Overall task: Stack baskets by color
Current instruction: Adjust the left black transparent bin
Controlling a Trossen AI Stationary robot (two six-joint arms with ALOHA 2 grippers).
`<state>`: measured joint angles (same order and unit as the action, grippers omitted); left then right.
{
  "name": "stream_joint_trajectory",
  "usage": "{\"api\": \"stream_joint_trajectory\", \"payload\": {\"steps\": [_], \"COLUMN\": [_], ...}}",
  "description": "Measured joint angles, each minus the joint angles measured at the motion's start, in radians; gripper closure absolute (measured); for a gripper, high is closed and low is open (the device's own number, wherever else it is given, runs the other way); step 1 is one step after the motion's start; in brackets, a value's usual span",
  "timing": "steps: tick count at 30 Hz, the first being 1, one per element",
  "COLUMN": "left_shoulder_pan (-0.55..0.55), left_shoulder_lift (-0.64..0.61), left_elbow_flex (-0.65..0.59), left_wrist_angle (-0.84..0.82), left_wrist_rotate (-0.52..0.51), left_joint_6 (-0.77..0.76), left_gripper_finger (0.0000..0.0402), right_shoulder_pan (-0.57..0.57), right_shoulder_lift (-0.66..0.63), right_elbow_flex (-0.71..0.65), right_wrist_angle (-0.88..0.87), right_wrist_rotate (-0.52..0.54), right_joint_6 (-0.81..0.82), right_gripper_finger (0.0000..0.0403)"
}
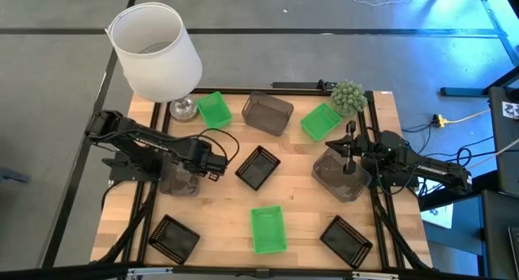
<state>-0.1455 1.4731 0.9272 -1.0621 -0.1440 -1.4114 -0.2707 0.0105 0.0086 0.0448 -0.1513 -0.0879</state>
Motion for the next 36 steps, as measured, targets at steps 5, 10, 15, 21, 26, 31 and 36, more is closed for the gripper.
{"api": "stream_joint_trajectory", "payload": {"steps": [5,10,15,21,26,31,36], "left_shoulder_pan": [0.0,0.0,0.0,0.001,0.003,0.012,0.03], "left_shoulder_lift": [0.0,0.009,0.072,0.165,0.201,0.199,0.2], "left_elbow_flex": [-0.005,-0.005,-0.009,-0.018,-0.018,-0.015,0.049], "left_wrist_angle": [0.005,0.01,0.031,0.043,0.076,0.108,0.109], "left_wrist_rotate": [-0.003,-0.003,-0.006,-0.002,0.014,0.006,0.001], "left_joint_6": [0.0,0.0,0.004,0.009,0.082,0.152,0.346], "left_gripper_finger": [0.0333,0.0333,0.0333,0.0333,0.0359,0.0397,0.0401], "right_shoulder_pan": [0.0,0.0,0.0,0.0,0.0,0.0,0.0], "right_shoulder_lift": [0.0,0.0,0.0,0.0,0.0,0.0,0.0], "right_elbow_flex": [0.0,0.0,0.0,0.0,0.0,0.0,0.0], "right_wrist_angle": [0.0,0.0,0.0,0.001,0.001,0.002,0.002], "right_wrist_rotate": [0.0,0.0,0.0,0.0,0.0,0.0,0.0], "right_joint_6": [0.0,0.0,-0.002,0.001,-0.001,-0.003,-0.003], "right_gripper_finger": [0.0391,0.0391,0.0391,0.0391,0.0391,0.0391,0.0391]}}
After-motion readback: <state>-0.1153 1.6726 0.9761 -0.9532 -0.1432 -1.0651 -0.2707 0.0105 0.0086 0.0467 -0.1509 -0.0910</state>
